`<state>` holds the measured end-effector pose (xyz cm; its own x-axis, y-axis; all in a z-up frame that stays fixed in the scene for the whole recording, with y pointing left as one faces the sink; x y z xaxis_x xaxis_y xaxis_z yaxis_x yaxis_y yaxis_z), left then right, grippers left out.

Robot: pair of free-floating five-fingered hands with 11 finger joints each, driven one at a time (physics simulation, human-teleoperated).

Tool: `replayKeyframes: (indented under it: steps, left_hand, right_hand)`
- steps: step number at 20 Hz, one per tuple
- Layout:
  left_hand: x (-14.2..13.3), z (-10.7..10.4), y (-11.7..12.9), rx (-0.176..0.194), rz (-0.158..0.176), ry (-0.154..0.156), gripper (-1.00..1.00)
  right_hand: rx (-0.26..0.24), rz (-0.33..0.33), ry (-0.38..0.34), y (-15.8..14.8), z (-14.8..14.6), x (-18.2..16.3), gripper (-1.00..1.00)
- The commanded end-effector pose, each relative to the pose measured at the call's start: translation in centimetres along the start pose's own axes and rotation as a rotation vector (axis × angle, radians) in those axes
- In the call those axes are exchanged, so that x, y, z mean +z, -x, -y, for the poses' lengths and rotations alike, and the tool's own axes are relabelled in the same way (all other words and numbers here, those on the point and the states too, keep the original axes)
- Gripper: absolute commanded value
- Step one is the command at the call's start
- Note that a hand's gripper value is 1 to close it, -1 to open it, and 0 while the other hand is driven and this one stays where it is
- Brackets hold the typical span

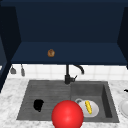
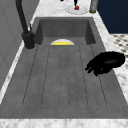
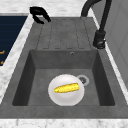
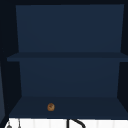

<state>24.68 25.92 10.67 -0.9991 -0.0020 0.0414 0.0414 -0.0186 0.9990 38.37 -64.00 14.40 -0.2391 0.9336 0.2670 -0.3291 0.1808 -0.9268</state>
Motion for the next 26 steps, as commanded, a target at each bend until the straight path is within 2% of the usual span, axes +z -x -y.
replayKeyframes:
  steps: [1,7,9,10,13,18,20,26]
  left_hand:
    - [0.0,0.0,0.0,0.000,0.000,0.000,0.00]
    - [0.0,0.0,0.0,0.000,0.000,0.000,0.00]
    - [0.0,0.0,0.0,0.000,0.000,0.000,0.00]
    - [0.0,0.0,0.0,0.000,0.000,0.000,0.00]
    - [0.0,0.0,0.0,0.000,0.000,0.000,0.00]
    - [0.0,0.0,0.0,0.000,0.000,0.000,0.00]
    - [0.0,0.0,0.0,0.000,0.000,0.000,0.00]
    - [0.0,0.0,0.0,0.000,0.000,0.000,0.00]
  right_hand:
    - [-0.005,0.003,0.007,2.0,-0.7,1.2,-1.00]
    - [0.009,-0.010,0.024,2.4,-0.3,0.8,-1.00]
    - [0.017,-0.040,-0.017,2.1,0.6,0.3,-1.00]
    - [0.047,-0.044,-0.010,1.3,1.3,0.8,-1.00]
    - [0.049,-0.074,-0.092,1.2,2.2,1.2,-1.00]
    - [0.044,-0.081,-0.140,0.7,4.9,2.0,-1.00]
    - [0.045,-0.079,-0.149,0.5,3.6,3.9,-1.00]
    - [0.031,-0.071,-0.129,0.2,3.2,6.9,-1.00]
